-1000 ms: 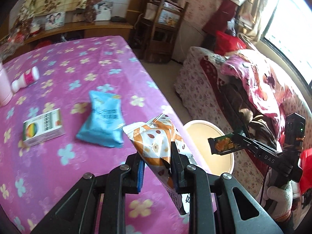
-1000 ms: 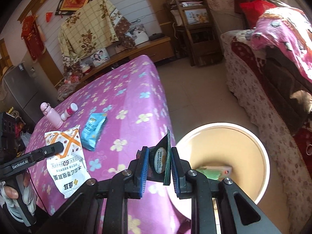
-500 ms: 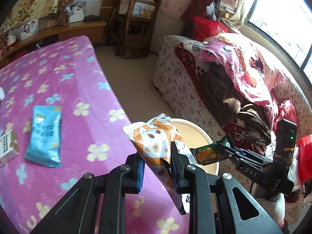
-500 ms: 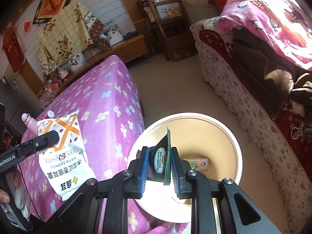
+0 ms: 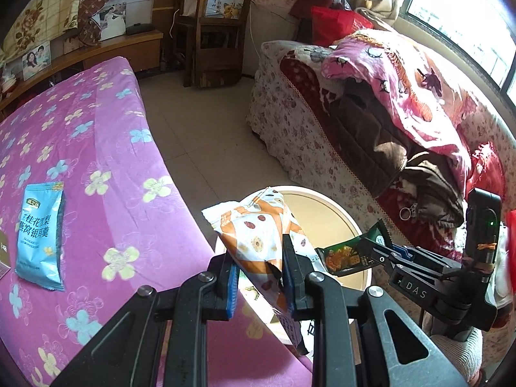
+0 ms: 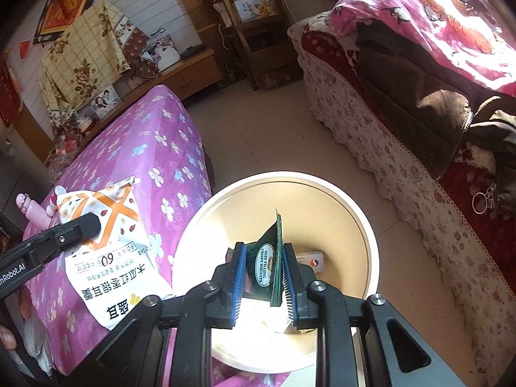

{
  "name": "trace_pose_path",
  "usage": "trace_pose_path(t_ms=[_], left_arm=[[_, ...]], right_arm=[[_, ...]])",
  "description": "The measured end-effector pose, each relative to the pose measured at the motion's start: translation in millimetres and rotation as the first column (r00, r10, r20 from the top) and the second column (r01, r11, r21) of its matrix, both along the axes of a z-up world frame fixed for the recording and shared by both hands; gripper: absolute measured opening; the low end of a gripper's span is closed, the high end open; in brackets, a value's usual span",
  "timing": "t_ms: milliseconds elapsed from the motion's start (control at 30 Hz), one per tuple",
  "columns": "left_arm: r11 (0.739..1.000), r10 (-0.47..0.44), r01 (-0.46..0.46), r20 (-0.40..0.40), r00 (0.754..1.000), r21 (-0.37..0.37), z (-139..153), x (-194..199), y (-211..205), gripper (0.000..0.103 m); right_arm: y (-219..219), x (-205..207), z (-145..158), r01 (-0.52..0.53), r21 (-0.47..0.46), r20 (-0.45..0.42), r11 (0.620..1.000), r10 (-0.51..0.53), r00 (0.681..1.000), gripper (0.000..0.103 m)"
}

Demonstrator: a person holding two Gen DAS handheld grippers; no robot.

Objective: Collect trash
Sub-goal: 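Carry both wrappers over the cream bin and open both tools to drop them, then move both open tools back over the table toward the remaining trash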

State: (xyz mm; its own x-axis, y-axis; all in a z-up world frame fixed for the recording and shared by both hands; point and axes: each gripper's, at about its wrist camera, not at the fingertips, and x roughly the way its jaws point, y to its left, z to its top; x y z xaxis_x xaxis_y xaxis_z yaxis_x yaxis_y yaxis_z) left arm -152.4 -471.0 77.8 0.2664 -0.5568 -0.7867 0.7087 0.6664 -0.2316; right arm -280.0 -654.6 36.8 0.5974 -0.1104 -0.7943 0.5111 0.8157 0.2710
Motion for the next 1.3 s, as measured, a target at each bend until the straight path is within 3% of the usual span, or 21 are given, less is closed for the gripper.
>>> trace_pose_path(t_ms=[167,200,300,900,967,1033,1300], left_arm=[[1.0,-0.006,0.006,0.018,1.0,0.011,-3.7,-3.6,-5.5,0.028],[1.0,-0.006,0.005,0.019,1.0,0.01,-4.0,-4.0,-5.5,0.033],[1.0,-0.003,0.003,0.023,1.0,0.003,-4.3,-4.4,-4.4,0.061],[0.998,0.058,-0.058,0.03,0.998,0.002,-3.3,4.5,29.8,0.062],[0.998,0.059,-0.059,0.035,0.998,-0.001,-2.0,4.8,34.1,0.062],[0.998,0.062,-0.062,0.042,0.997,-0.003,-0.5,4.3,38.5,0.062],[0.997,0.081,-0.081,0.054,0.995,-0.003,2.2,7.1,59.8,0.062]], right_arm=[[-8.3,-0.8,-5.1,0.037,0.001,-0.011,0.999,-0.037,0.999,0.025],[-10.3,-0.4,-6.6,0.042,0.014,-0.013,0.999,-0.042,0.999,0.026],[-13.9,-0.8,-11.8,0.053,0.042,-0.024,0.998,-0.052,0.998,0.026],[19.4,8.6,-2.1,-0.012,0.039,-0.001,0.999,0.012,1.0,0.029],[23.4,10.0,-0.4,-0.017,0.037,0.001,0.999,0.017,1.0,0.036],[26.0,9.7,0.7,-0.019,0.042,0.009,0.999,0.019,1.0,0.069],[40.5,13.6,9.4,-0.043,0.037,0.017,0.998,0.042,0.999,0.07]])
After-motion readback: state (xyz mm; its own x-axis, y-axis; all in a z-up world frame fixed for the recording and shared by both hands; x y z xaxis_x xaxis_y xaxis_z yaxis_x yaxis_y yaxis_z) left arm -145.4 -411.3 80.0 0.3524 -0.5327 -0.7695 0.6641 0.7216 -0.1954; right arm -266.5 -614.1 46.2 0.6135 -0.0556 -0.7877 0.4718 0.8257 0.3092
